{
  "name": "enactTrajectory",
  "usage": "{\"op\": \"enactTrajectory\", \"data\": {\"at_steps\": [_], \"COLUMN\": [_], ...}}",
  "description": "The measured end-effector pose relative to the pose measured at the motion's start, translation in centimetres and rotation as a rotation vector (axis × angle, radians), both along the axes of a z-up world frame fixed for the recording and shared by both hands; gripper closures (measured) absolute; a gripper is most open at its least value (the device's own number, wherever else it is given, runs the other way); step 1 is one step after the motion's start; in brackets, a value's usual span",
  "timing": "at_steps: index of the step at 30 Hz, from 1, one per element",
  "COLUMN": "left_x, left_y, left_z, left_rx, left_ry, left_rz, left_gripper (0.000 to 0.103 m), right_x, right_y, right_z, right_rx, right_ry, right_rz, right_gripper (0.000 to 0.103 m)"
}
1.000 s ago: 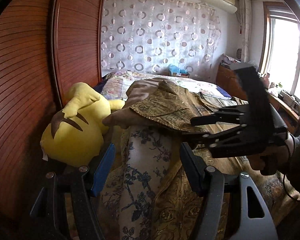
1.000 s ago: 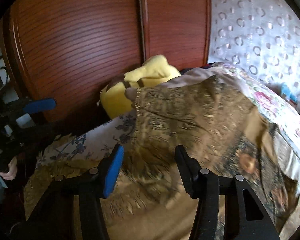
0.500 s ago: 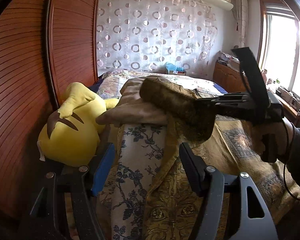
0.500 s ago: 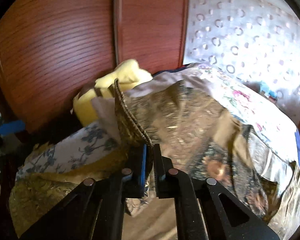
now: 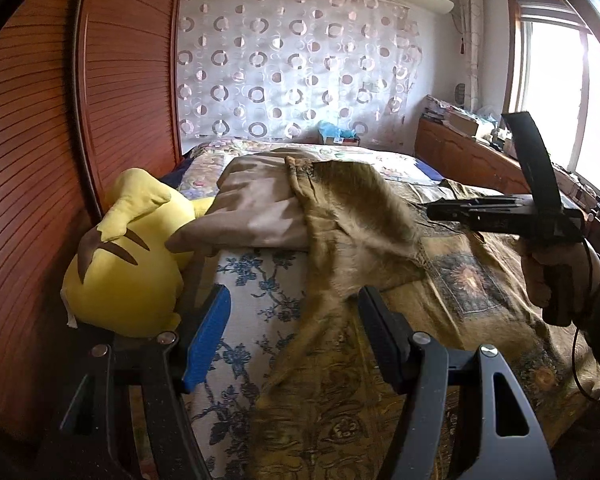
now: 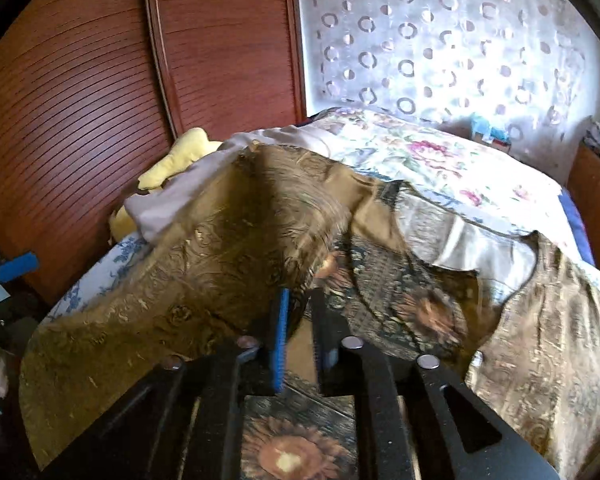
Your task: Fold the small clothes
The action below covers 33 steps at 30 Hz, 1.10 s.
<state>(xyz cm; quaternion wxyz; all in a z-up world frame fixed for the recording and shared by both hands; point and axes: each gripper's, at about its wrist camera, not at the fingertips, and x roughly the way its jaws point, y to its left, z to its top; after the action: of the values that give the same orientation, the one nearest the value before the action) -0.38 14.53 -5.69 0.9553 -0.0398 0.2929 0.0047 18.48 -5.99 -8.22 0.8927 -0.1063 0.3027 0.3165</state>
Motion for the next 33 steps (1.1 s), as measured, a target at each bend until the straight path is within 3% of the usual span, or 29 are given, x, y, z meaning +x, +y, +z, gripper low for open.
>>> {"op": "enactTrajectory", "data": {"at_steps": [1,3,9,13,26,33], "left_x": [0.1,0.2,1.0,1.7,5.2,6.3], "left_y": [-0.1,-0.4,-1.2,-2.0,-7.4,-10.6], "left_z": [0.0,-0.1,-0.2,0.0,1.4,2.0], "left_rx": [0.001,-0.002,0.0,-0.006,-0.018,-0.004], "left_ry": [0.001,0.002,0.01,-0.003,-0.043,-0.044], "left_rz": [-0.003,-0.01,-0.03,-0.038,-0.113,-0.174], "left_gripper": [0.036,0.036,0.036,0.036,0.036,0.036], "right_x": [0.0,0.3,2.9,2.5,-5.1,-8.8], "right_y": [-0.4,-0.7,-1.1,-1.9,-12.1,-19.2], "right_z": [0.4,0.6,-0.5,0.2,3.9,3.7], "right_rx": [0.01,0.037,-0.003,-0.006,0.012,-0.016], "right_ry": [-0.001,0.002,0.018,0.009,-0.098,-0.126], "right_rz": [-0.003,-0.002,-0.038,-0.048,-0.133,-0.253], "right_gripper": [0.064,0.056,0.056,0.056,0.056,0.056]}}
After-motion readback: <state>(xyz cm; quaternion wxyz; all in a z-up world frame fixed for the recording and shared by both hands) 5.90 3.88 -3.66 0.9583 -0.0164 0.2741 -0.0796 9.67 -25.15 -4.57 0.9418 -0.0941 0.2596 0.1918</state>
